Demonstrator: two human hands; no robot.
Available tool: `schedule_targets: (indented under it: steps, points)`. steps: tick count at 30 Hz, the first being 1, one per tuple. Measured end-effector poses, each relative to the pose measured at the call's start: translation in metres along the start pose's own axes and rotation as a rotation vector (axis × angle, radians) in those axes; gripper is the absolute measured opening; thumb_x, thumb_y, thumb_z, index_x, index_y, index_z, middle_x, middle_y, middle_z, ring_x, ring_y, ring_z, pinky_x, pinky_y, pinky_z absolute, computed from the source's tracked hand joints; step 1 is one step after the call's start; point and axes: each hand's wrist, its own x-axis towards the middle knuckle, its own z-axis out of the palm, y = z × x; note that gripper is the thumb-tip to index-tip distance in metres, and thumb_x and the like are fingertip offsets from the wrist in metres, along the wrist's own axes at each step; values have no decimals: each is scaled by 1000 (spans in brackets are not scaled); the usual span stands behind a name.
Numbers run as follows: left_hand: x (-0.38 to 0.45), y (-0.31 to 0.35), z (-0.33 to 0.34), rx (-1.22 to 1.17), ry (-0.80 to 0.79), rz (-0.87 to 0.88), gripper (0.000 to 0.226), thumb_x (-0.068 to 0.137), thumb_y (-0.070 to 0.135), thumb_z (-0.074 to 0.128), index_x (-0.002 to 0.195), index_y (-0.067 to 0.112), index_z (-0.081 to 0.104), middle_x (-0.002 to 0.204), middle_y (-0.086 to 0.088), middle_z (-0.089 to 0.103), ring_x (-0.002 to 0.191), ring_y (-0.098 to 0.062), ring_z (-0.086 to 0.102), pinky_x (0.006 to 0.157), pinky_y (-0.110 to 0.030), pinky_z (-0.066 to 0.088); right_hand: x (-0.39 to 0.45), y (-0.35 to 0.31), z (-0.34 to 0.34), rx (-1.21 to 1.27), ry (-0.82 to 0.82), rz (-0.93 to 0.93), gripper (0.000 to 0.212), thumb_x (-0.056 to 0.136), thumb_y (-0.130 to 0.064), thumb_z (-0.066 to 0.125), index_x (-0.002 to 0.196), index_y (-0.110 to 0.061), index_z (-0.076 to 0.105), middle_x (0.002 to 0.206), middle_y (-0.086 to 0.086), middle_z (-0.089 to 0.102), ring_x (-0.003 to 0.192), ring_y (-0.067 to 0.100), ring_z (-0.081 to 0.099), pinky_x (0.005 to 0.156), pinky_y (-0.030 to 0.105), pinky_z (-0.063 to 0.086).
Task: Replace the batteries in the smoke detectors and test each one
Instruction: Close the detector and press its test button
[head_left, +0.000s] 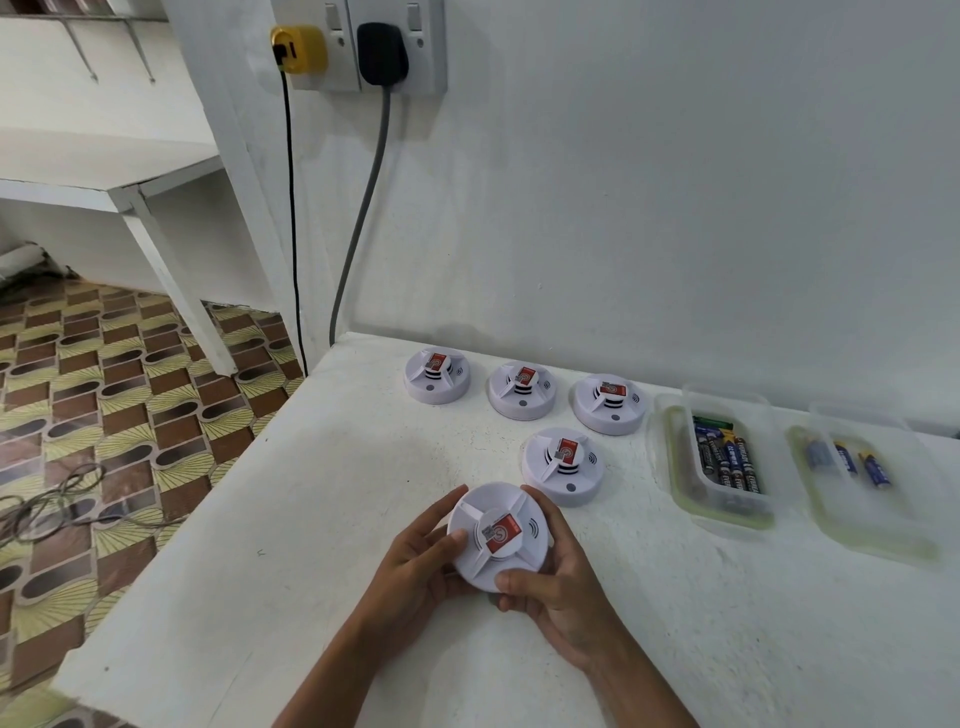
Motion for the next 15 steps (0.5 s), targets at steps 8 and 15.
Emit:
schedule_targets:
  steps: [8,15]
  points:
    - [1,-1,0,11,3,-2,51,83,17,55,134,20,48,120,-2,69,109,-31,65,74,-38,58,-1,-1,1,-4,4,1,85,58,-6,80,133,-28,47,121,12,60,98,31,60,59,36,53]
    - [1,-1,-1,8,3,-5,52,84,18,55,135,19,48,123,-4,67,111,-33,64,76,-39,58,0,-1,0,17,-9,-8,79,65,6,73,131,-29,50,119,13,61,94,29,61,59,36,52]
